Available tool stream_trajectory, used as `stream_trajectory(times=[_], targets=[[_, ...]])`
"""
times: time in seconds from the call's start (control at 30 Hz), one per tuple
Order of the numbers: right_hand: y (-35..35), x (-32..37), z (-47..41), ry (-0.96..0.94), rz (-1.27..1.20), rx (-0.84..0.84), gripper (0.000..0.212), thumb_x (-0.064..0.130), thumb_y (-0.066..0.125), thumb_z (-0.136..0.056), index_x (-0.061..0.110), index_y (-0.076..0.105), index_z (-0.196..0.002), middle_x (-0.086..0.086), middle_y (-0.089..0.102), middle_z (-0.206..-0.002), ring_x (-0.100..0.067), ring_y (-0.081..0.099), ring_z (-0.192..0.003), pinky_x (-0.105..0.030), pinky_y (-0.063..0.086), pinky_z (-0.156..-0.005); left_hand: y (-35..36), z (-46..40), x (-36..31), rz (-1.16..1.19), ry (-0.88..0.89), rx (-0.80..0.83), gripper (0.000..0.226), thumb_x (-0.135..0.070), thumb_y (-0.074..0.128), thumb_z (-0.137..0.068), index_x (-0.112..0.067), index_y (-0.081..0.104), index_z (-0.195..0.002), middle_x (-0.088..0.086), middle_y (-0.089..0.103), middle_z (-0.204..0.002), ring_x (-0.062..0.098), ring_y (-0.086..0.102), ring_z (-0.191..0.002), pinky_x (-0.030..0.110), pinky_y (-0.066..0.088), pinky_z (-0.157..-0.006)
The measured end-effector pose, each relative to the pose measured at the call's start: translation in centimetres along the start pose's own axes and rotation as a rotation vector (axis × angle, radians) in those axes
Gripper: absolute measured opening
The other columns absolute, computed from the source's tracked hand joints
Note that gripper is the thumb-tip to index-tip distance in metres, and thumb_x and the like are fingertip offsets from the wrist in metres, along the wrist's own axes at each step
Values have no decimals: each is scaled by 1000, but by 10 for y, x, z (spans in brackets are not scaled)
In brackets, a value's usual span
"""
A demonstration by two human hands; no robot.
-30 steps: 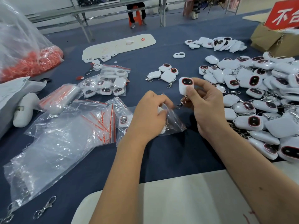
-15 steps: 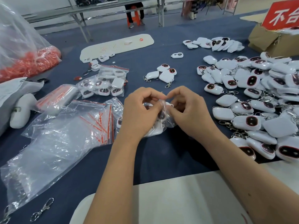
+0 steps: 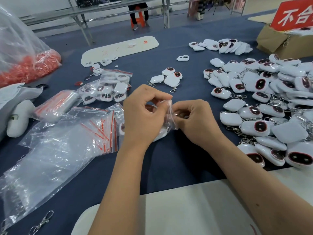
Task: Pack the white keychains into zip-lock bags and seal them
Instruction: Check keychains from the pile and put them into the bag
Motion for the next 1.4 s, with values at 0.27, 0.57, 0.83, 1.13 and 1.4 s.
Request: stream_trajectory(times=[0.27,0.57,0.83,1.13,1.4], targets=[[0,6,1,-11,162,-184,31,-13,57,-84,6,81,-89,-4,78,-86,-11,67,-76,-31,51,-72,5,3,10,-1,-16,-5,21,1,74,-81,-19,78,-87,-5,70,-88,14,67,-81,19,51,-66],[-25,-2,12,479,923,-348,38,17,61,-86,20,63,-124,-16,54,-129,-40,38,-125,-52,33,-100,22,8,20,-329,4,262,19,-18,69,-86,-32,78,-96,-25,63,-74,-2,58,-69,18,45,-72],[-14,6,10,196,491,-235,57,-13,58,-81,13,62,-132,-11,50,-134,-29,45,-126,-14,26,-92,18,7,22,-188,-75,201,20,-16,70,-85,-30,78,-97,-18,69,-75,5,64,-68,27,56,-72],[-21,-3,9,65,519,-428,12,20,67,-102,8,68,-98,-5,72,-82,-27,66,-79,-32,41,-74,18,5,24,-170,-68,178,9,-25,71,-86,-30,76,-92,-17,69,-79,8,64,-72,28,56,-72],[-9,-1,2,164,-366,-413,19,18,65,-104,8,75,-92,-2,81,-85,-18,78,-77,-26,59,-71,16,5,17,17,-139,236,17,-36,88,-79,-26,78,-88,-10,73,-76,15,65,-66,24,53,-64]])
Point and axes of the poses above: each hand's wrist, its own z-axis away from the middle knuckle, its own y-axis out of the palm, x = y × z, the point moved 2 cm from there along -z, towards the middle knuckle
